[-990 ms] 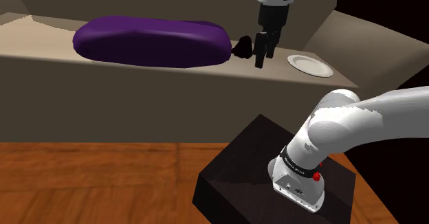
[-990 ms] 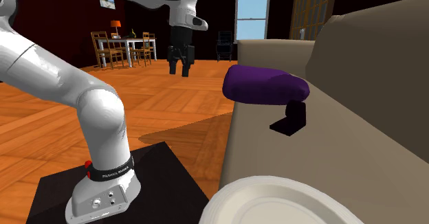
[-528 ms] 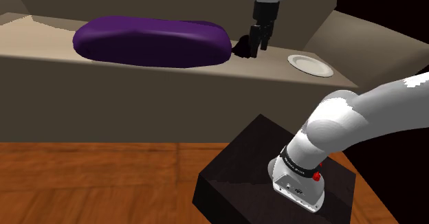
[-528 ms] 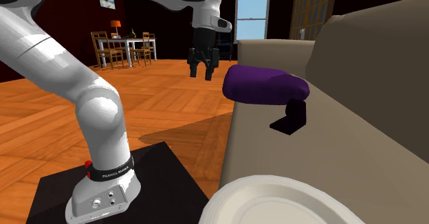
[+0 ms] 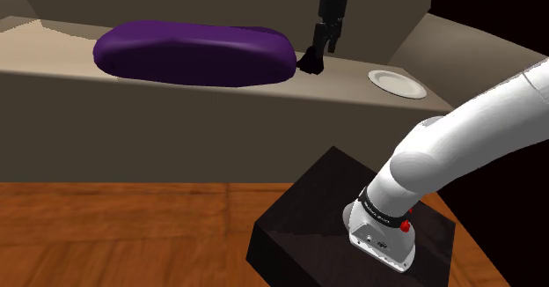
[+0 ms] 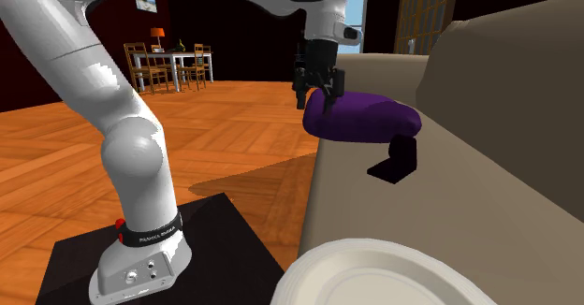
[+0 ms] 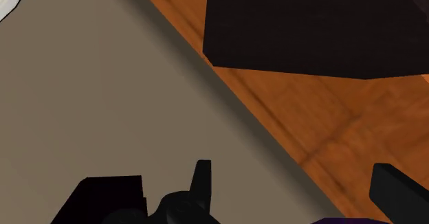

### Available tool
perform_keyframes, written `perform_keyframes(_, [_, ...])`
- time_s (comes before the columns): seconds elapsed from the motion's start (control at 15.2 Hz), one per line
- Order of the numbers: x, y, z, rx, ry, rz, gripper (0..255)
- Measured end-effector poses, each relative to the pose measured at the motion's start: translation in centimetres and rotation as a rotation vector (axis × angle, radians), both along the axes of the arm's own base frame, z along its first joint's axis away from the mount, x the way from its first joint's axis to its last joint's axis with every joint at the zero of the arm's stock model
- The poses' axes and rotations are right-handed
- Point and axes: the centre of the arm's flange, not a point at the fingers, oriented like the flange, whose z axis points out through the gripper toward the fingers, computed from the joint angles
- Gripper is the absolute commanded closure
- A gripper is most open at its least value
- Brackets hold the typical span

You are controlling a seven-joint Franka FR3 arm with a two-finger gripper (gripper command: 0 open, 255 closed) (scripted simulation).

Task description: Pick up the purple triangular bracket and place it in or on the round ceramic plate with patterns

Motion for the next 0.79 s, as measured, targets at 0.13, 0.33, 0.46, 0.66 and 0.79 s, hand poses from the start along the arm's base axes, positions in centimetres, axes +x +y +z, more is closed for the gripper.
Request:
perform_keyframes(0.13, [1.9, -2.1, 0.2, 0.002, -0.001, -0.002, 0])
perform_keyframes(0.33, [4.0, -5.4, 0.0, 0.006, -0.001, -0.005, 0])
perform_keyframes(0.46, [5.6, -7.4, 0.1, 0.008, -0.002, -0.006, 0])
perform_keyframes(0.66, [8.1, -10.7, -0.3, 0.011, -0.002, -0.009, 0])
perform_keyframes(0.79, [9.8, -12.8, -0.7, 0.013, -0.002, -0.011, 0])
